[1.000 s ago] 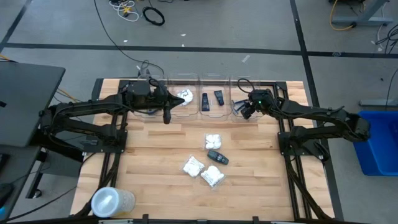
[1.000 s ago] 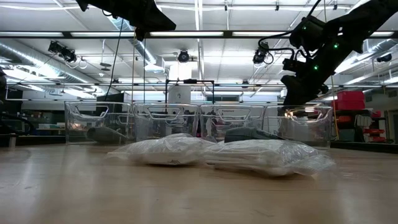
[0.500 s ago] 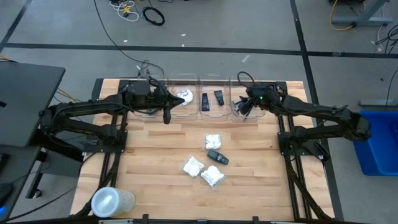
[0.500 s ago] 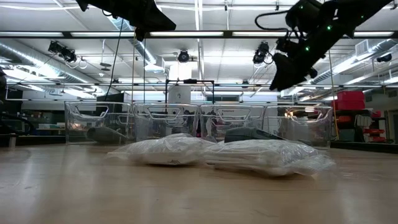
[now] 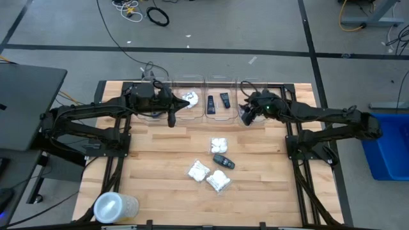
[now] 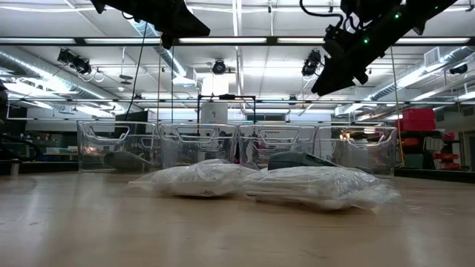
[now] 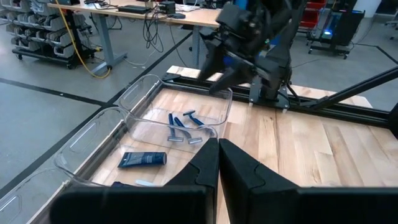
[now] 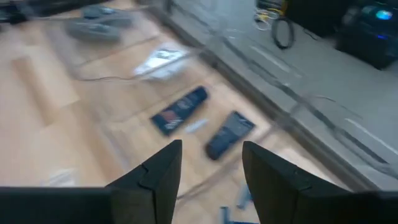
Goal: Pick & Place Travel size toiletries
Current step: Put the gray deodorant into the left transparent bin
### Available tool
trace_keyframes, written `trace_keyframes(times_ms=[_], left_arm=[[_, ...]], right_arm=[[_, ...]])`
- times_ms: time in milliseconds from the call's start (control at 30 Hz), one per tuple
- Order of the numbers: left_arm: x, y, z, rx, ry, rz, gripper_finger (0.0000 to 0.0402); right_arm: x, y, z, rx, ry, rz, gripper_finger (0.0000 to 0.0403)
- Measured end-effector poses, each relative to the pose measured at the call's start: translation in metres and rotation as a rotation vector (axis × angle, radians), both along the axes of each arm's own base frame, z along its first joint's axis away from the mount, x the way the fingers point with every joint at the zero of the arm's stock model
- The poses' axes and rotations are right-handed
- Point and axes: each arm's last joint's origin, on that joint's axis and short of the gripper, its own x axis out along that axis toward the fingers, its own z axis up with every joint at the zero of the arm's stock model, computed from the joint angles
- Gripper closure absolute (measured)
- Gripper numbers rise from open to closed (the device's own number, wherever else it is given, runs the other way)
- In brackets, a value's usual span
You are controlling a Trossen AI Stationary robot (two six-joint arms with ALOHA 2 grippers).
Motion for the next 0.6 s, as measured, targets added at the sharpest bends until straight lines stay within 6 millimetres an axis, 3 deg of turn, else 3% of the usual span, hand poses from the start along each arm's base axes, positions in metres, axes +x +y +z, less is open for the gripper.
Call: trace_keyframes(times_ms=[600], left_arm=[[0.0, 0.0, 0.0, 0.0, 0.0, 0.0, 0.0381]], right_arm=[[0.016, 0.063, 0.006, 0.029, -0.091, 0.321, 0.0191]])
